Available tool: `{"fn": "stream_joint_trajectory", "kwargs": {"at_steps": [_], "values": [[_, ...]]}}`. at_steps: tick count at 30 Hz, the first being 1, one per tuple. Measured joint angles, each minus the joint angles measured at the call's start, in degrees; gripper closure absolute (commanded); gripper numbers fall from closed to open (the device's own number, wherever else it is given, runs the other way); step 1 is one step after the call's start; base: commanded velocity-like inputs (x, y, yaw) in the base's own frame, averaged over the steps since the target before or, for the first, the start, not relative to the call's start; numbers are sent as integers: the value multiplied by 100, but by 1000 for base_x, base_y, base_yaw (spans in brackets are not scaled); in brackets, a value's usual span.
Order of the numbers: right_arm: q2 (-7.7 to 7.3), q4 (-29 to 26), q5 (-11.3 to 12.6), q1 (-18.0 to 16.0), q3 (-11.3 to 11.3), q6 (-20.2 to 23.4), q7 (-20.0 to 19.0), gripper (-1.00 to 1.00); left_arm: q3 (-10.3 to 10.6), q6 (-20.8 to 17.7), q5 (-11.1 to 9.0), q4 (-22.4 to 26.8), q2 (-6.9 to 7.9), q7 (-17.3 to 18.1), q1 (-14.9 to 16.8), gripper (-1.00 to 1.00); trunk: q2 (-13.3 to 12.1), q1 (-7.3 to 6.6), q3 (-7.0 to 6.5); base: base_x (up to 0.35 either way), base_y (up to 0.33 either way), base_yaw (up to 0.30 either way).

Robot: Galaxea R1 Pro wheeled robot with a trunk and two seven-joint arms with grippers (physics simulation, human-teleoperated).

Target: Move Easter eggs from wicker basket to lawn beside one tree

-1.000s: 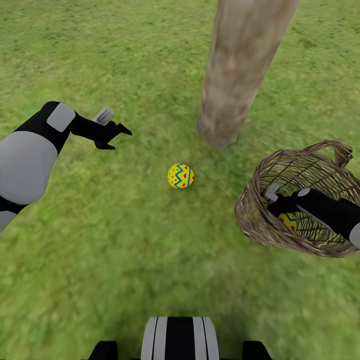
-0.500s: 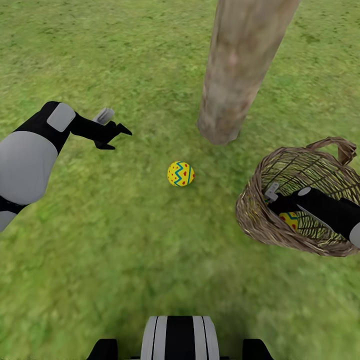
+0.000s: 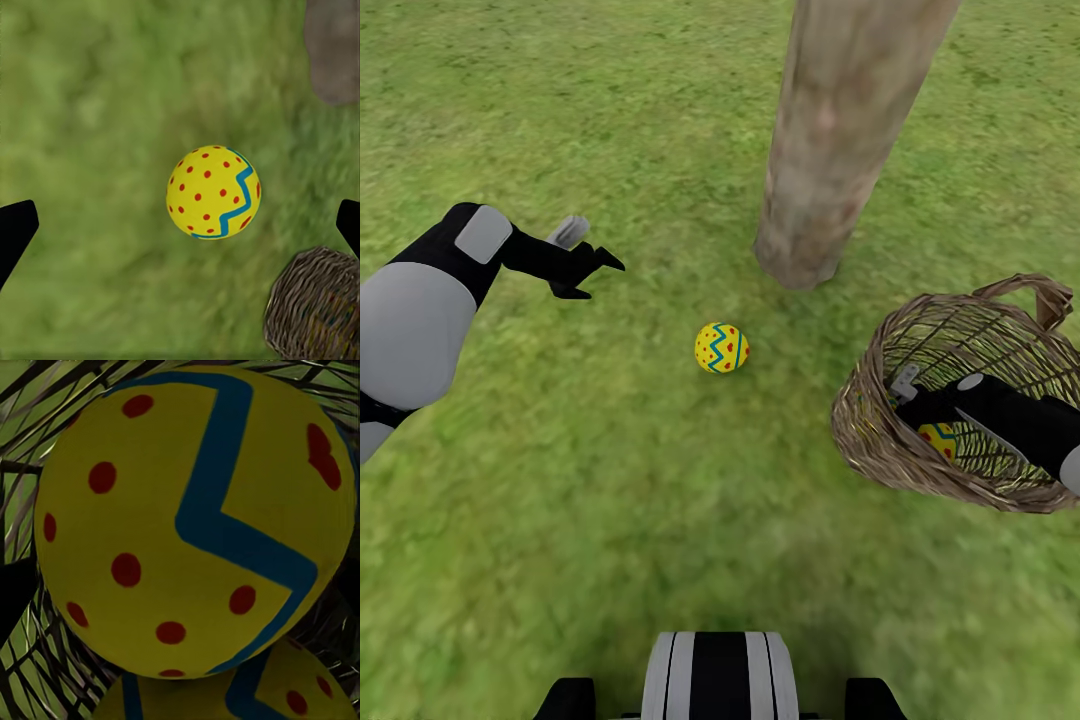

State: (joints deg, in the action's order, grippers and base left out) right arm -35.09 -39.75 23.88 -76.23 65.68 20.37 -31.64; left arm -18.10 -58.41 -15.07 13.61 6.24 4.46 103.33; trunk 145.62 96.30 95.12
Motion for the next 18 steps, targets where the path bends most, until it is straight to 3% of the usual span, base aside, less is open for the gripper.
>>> {"fn": "stream_joint_trajectory", "kwargs": {"at_steps": [18], "values": [[5, 7, -9, 1, -198, 4, 82, -100, 0, 0, 0, 0, 9, 0, 0, -100, 0, 0, 0, 0, 0, 0]]}}
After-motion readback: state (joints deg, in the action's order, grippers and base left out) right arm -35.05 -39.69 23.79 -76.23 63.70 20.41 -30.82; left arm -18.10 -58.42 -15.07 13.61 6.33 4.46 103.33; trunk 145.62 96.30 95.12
